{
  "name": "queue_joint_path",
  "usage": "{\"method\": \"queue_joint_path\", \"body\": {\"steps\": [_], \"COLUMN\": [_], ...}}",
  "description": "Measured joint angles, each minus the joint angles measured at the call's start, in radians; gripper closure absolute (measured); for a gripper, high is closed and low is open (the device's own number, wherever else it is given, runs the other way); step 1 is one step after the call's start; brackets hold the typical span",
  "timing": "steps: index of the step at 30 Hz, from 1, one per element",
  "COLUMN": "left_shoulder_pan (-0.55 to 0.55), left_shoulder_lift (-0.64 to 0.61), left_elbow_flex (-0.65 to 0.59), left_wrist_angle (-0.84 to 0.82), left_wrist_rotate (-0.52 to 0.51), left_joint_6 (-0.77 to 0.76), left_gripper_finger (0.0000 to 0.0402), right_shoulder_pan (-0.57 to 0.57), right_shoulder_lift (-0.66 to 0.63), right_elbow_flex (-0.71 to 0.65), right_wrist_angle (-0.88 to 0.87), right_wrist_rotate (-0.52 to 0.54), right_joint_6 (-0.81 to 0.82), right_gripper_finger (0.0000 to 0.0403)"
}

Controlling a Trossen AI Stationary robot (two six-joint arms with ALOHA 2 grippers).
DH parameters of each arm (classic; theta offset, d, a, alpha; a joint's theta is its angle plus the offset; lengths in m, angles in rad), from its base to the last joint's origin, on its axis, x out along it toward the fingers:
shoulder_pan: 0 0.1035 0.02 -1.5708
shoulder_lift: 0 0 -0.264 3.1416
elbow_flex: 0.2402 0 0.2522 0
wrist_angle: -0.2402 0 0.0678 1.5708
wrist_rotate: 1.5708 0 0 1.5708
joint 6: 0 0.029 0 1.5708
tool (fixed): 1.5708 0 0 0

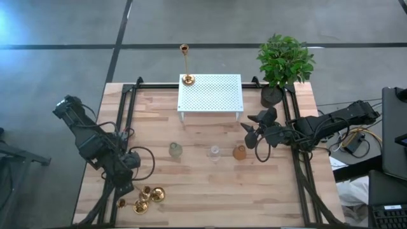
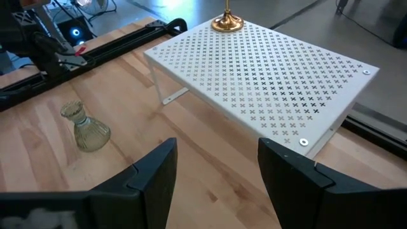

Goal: Pick & Place candle stick holders
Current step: Align the gold candle holder with the other gold candle holder on the shelf

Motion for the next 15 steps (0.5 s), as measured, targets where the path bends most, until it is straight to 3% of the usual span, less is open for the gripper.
{"method": "queue_joint_path", "body": {"steps": [15], "left_shoulder_pan": [0.0], "left_shoulder_lift": [-0.043], "left_elbow_flex": [-0.002], "left_wrist_angle": [-0.114], "left_wrist_rotate": [0.006], "left_joint_6": [0.001], "left_gripper_finger": [0.0263], "right_shoulder_pan": [0.0], "right_shoulder_lift": [0.0], "right_elbow_flex": [0.0], "right_wrist_angle": [0.011], "right_wrist_rotate": [0.0], "right_joint_6": [0.0], "right_gripper_finger": [0.0193]}}
